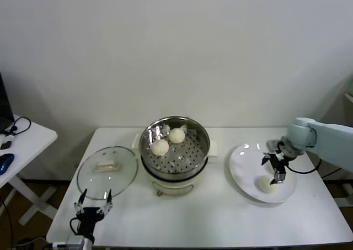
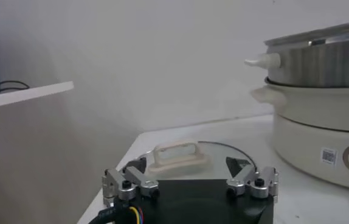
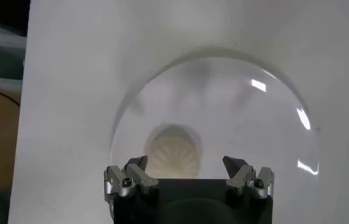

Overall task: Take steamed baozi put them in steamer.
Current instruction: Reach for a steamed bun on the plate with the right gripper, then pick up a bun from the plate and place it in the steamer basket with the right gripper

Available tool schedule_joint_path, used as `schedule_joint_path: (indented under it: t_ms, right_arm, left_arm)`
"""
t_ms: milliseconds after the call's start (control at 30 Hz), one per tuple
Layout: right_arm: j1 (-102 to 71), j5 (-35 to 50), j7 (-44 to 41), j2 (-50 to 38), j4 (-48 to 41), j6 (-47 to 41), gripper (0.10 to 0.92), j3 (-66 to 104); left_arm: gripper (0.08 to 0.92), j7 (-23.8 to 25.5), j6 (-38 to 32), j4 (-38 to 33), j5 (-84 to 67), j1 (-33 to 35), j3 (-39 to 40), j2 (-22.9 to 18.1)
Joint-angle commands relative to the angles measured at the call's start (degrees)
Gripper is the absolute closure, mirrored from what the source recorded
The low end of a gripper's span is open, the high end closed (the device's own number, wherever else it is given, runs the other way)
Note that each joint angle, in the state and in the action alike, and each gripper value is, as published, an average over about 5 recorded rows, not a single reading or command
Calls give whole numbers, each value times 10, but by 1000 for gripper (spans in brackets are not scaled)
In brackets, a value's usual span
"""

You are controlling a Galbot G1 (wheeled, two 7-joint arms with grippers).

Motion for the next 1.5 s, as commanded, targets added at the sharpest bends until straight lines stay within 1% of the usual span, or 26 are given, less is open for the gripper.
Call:
schedule_joint_path:
  t_ms: [33,833,933,1267,1367,1500]
  right_arm:
    - [-58,-29,5,-8,-23,-1,203,41]
    - [-120,-49,10,9,-46,-9,204,89]
    - [-122,-51,11,12,-49,-10,223,92]
    - [-107,-53,8,9,-40,-9,340,90]
    - [-62,-41,2,3,-23,-5,359,62]
    - [57,0,-5,2,14,6,363,-28]
  left_arm:
    - [177,0,0,-2,-1,0,-1,-1]
    - [177,1,1,-5,-1,0,-2,-1]
    - [177,0,2,-5,-1,0,-2,-1]
    - [177,0,1,-6,0,0,0,-1]
    - [177,0,1,-6,0,1,0,0]
    - [177,0,1,-7,0,0,1,1]
